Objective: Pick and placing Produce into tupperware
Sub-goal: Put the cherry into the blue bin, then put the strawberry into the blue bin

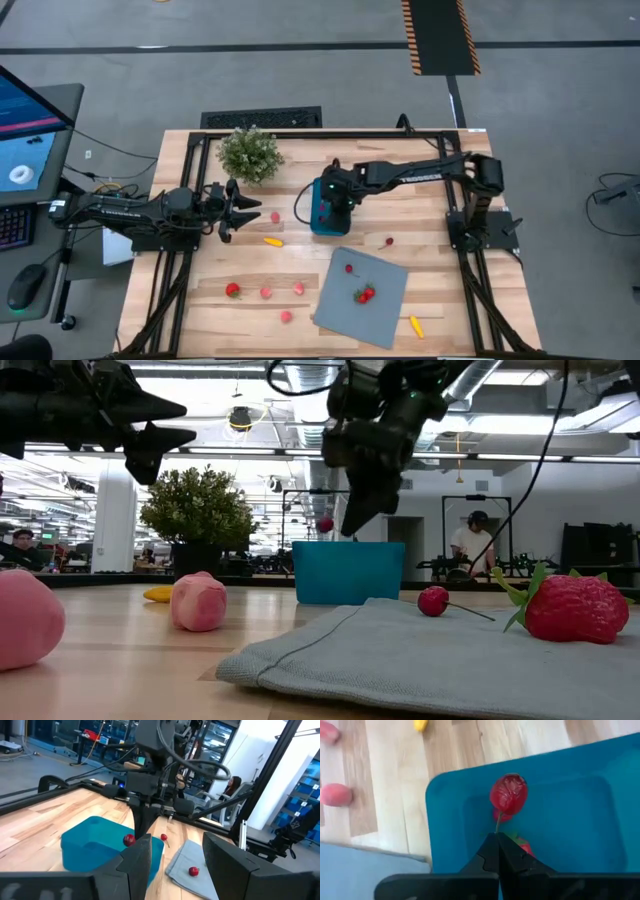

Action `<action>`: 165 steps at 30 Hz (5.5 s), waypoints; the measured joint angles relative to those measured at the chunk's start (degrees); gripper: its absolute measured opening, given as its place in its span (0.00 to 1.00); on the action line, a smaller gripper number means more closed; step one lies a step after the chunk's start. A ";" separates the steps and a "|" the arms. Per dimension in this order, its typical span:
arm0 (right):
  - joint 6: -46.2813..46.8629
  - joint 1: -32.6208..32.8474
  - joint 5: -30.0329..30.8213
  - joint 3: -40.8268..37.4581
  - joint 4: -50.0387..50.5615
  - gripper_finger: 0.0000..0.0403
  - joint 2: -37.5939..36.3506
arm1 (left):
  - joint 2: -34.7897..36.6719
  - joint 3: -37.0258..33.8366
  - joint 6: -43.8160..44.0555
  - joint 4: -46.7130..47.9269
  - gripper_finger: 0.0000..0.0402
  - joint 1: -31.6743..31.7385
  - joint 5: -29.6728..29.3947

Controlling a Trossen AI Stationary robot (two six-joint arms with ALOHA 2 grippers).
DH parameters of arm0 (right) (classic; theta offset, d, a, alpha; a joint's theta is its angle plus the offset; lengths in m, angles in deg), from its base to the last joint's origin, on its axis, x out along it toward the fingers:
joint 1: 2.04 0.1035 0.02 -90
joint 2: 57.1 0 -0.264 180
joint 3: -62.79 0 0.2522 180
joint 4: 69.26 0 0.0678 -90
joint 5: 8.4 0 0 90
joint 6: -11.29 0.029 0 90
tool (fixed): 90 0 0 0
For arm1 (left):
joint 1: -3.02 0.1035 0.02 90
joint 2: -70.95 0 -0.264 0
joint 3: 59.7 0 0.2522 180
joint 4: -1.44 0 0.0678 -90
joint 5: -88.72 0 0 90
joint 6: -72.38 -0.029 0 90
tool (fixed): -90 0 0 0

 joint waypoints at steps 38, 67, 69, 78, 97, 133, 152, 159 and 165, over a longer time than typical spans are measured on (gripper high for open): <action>-1.37 1.38 3.86 -0.13 -3.82 0.33 -6.18 | 0.00 0.00 0.51 -0.10 0.42 -0.01 0.46; 14.72 34.07 40.29 -25.13 -18.47 0.30 -45.63 | 0.00 0.07 4.47 -1.35 0.42 0.06 5.04; 14.76 37.84 45.37 -27.24 -22.40 0.30 -46.76 | -0.14 0.71 3.76 -0.51 0.42 0.06 6.03; 18.09 51.73 65.93 -33.93 -30.13 0.30 -48.84 | -11.17 9.20 -1.42 6.87 0.42 0.03 7.74; 22.26 70.24 87.21 -34.56 -29.26 0.29 -48.69 | -54.41 33.36 -15.52 4.93 0.42 -7.54 19.91; 35.79 79.11 99.42 -34.56 -20.64 0.29 -48.67 | -91.65 66.85 -23.96 10.10 0.41 -12.74 22.85; 35.86 79.07 99.19 -34.56 -20.83 0.29 -48.67 | -95.56 69.05 -24.58 9.83 0.41 -13.27 20.87; 36.42 79.07 99.13 -34.56 -20.87 0.29 -48.65 | -96.96 71.92 -24.96 9.70 0.41 -13.82 21.38; 36.82 79.07 99.00 -34.56 -20.86 0.29 -48.65 | -99.80 74.57 -25.04 12.85 0.41 -14.50 21.50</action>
